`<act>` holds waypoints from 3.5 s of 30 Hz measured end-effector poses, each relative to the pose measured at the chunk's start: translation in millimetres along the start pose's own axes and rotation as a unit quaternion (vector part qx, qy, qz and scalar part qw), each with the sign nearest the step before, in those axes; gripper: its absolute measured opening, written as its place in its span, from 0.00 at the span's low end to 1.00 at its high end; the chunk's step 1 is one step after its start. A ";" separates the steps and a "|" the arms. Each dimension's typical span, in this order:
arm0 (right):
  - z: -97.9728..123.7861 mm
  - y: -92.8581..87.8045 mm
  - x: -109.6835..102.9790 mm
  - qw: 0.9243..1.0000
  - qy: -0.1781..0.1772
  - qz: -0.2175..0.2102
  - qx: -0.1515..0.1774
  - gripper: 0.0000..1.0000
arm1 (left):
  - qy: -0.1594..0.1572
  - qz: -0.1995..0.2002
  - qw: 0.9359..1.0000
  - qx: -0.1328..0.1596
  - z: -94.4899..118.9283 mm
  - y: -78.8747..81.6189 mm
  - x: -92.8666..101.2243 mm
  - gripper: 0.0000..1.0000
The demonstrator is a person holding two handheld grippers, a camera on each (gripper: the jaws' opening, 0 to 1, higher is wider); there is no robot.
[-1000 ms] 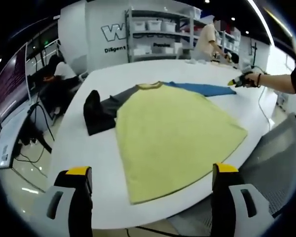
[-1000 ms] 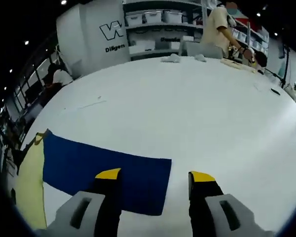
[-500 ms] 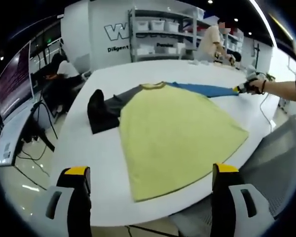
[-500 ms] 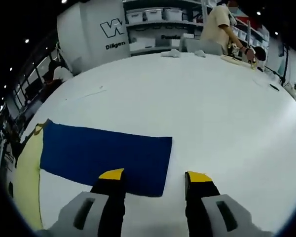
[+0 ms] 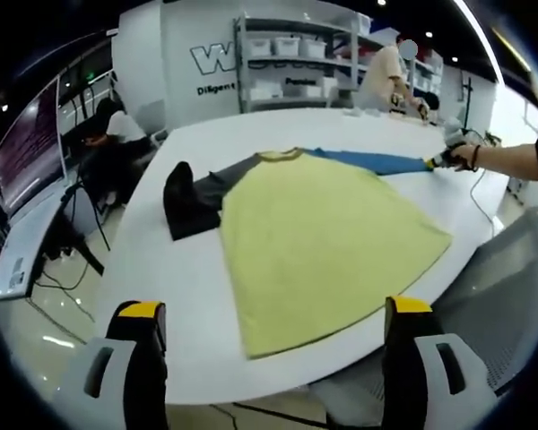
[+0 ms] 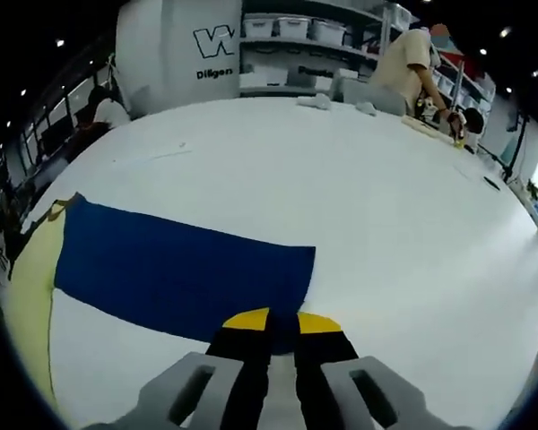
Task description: Fold the garment on the visible template until the final outline fits inside the template.
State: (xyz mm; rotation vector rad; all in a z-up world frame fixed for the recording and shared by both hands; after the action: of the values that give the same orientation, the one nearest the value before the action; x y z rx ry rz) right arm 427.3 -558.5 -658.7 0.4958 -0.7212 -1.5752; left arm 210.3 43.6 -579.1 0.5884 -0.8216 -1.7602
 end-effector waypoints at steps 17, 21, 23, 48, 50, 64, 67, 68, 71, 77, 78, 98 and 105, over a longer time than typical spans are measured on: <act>11.6 10.5 -11.6 0.998 0.032 -0.053 -0.005 0.00 | -0.008 0.002 1.000 0.008 1.4 -1.8 3.8 0.97; 11.7 22.8 -11.7 0.998 0.034 -0.047 0.003 0.00 | -0.016 -0.001 1.000 0.003 -0.1 -3.9 9.7 0.97; 14.2 29.9 -14.2 0.998 0.033 -0.045 0.011 0.00 | -0.019 -0.004 1.000 0.003 -0.5 -4.0 11.5 0.97; 47.4 86.0 -123.0 0.988 0.148 0.009 0.039 0.00 | -0.050 0.021 0.998 0.031 -3.0 -4.7 17.6 0.95; 50.8 87.8 -134.9 0.987 0.156 0.019 0.040 0.00 | -0.054 0.020 0.998 0.027 -3.1 -5.6 19.5 0.94; 67.3 102.6 -222.5 0.975 0.213 0.028 0.050 0.00 | -0.081 -0.008 0.996 0.021 -4.7 -0.2 29.9 0.95; 67.5 104.6 -241.6 0.972 0.226 0.028 0.048 0.00 | -0.081 -0.021 0.996 0.019 -4.1 1.4 30.2 0.96; 68.1 104.7 -247.2 0.972 0.229 0.030 0.048 0.00 | -0.082 -0.025 0.996 0.018 -3.7 1.8 30.4 0.95; 70.0 105.1 -267.4 0.969 0.241 0.033 0.047 0.00 | -0.085 -0.028 0.996 0.021 -2.6 3.2 31.0 0.96; 79.8 102.4 -308.1 0.959 0.275 0.056 0.046 0.00 | -0.082 -0.021 0.996 0.019 0.6 1.4 29.9 0.97; 80.2 102.0 -312.6 0.958 0.275 0.061 0.046 0.00 | -0.081 -0.020 0.996 0.020 1.2 1.1 29.3 0.97; 99.4 97.7 -409.3 0.938 0.330 0.093 0.042 0.00 | -0.075 -0.019 0.997 0.013 1.2 -3.6 22.5 0.96; 104.0 92.5 -432.9 0.935 0.338 0.102 0.038 0.00 | -0.075 -0.016 0.997 0.013 1.3 -3.5 20.5 0.96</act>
State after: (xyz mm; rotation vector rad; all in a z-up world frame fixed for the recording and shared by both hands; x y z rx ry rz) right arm 481.1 -117.7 -560.9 0.9286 -0.2879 -1.0763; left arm 200.7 25.2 -581.0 0.4940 -0.9451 -1.8412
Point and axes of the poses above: the point that each gripper's makers call its tool centre point, and the gripper's own axes: z roughly backward along the fingers, x roughly to its right, y roughly out of its top, the point moved 2 cm from there along z, roughly backward along the fingers, and after that the axes turned 3 degrees about -y, right-handed, at the moved point
